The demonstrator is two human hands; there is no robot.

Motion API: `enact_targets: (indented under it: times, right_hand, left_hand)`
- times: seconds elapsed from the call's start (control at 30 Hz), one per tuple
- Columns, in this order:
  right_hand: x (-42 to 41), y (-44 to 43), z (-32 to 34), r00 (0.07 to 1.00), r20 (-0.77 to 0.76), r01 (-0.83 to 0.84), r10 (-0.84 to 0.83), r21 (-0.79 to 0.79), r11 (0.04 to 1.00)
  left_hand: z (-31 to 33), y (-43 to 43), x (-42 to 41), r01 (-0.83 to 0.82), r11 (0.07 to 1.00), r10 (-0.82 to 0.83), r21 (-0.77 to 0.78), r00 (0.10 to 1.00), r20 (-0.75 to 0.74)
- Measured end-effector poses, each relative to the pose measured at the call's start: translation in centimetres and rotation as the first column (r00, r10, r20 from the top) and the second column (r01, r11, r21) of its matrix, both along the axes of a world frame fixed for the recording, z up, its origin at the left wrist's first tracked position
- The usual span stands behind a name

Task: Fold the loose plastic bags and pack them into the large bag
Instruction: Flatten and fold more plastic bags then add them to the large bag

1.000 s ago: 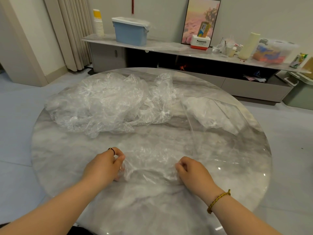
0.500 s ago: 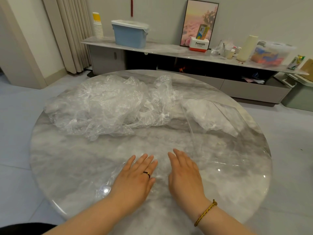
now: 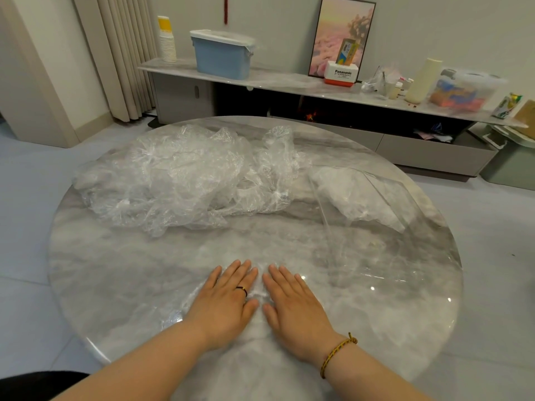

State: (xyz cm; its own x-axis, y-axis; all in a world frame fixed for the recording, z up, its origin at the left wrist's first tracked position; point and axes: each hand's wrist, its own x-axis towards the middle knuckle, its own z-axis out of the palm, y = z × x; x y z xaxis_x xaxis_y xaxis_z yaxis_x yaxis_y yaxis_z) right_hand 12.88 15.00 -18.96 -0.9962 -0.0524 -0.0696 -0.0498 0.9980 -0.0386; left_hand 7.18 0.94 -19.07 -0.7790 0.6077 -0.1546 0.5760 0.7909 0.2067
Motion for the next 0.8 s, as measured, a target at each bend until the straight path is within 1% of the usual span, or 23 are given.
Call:
enact_targets:
  times: [0.07,0.1,0.13,0.17,0.23,0.27,0.3,0.37,0.43,0.47,0.53,0.6,0.67,0.73,0.8]
  right_hand:
    - [-0.6,0.7,-0.5,0.986,-0.122,-0.108,0.112,0.040,0.993]
    - [-0.5,0.8,-0.1,0.983,-0.107,-0.144,0.148,0.044,0.989]
    - [-0.6,0.9,0.1,0.983,-0.126,-0.138,0.136,-0.008,0.990]
    - [-0.8,1.1,0.2,0.987,-0.160,-0.050,0.033,-0.103,0.993]
    - [-0.8,1.5,0.4,0.960,-0.281,-0.049,-0.017,-0.224,0.973]
    - [-0.9,1.5,0.9,0.952,-0.305,-0.076,-0.004,-0.249,0.966]
    - [-1.0,1.5,1.3,0.947,-0.322,-0.086,0.008,-0.231,0.969]
    - [-0.9,1.6,1.8,0.949,-0.310,-0.106,0.048,-0.172,0.979]
    - [-0.8,1.5,1.6,0.950,-0.293,-0.154,0.111,-0.125,0.980]
    - [-0.7,1.3,1.5,0.943,-0.307,-0.172,0.130,-0.114,0.978]
    - [-0.5,0.7,1.7,0.929,-0.354,-0.161,0.109,-0.119,0.980]
    - [-0.1,0.2,1.5,0.897,-0.405,-0.251,0.179,-0.133,0.959]
    - [0.7,-0.9,1.4,0.875,-0.375,-0.371,0.305,-0.117,0.921]
    - [1.3,-1.9,1.1,0.860,-0.308,-0.448,0.406,-0.077,0.891]
    - [1.6,-2.4,0.8,0.881,-0.239,-0.435,0.408,-0.070,0.898]
  left_hand:
    - [0.6,0.1,0.0,-0.026,0.999,0.025,0.027,0.998,0.054]
    - [0.9,0.0,-0.1,-0.065,0.996,0.061,0.062,0.995,0.074]
    - [1.4,-0.1,-0.4,-0.116,0.989,0.110,0.096,0.991,0.073]
    - [1.8,-0.2,-0.7,-0.171,0.977,0.165,0.126,0.985,0.058]
    - [2.4,-0.8,-1.4,-0.269,0.945,0.268,0.186,0.963,0.033]
    - [2.6,-1.2,-1.8,-0.310,0.933,0.306,0.185,0.951,0.048]
    - [2.6,-1.6,-2.3,-0.345,0.922,0.336,0.176,0.939,0.079]
    - [2.7,-2.1,-2.6,-0.407,0.900,0.380,0.158,0.909,0.172]
    - [2.8,-2.3,-2.6,-0.417,0.899,0.383,0.134,0.897,0.221]
    - [2.8,-2.2,-2.6,-0.406,0.907,0.376,0.112,0.901,0.217]
    - [2.8,-2.1,-2.4,-0.384,0.921,0.366,0.063,0.910,0.192]
    - [2.9,-2.1,-2.4,-0.385,0.921,0.369,0.053,0.909,0.192]
    - [2.9,-2.1,-2.2,-0.394,0.915,0.369,0.084,0.903,0.219]
    - [3.1,-2.2,-1.9,-0.389,0.916,0.353,0.097,0.896,0.270]
    - [3.3,-2.5,-1.7,-0.375,0.923,0.328,0.083,0.882,0.338]
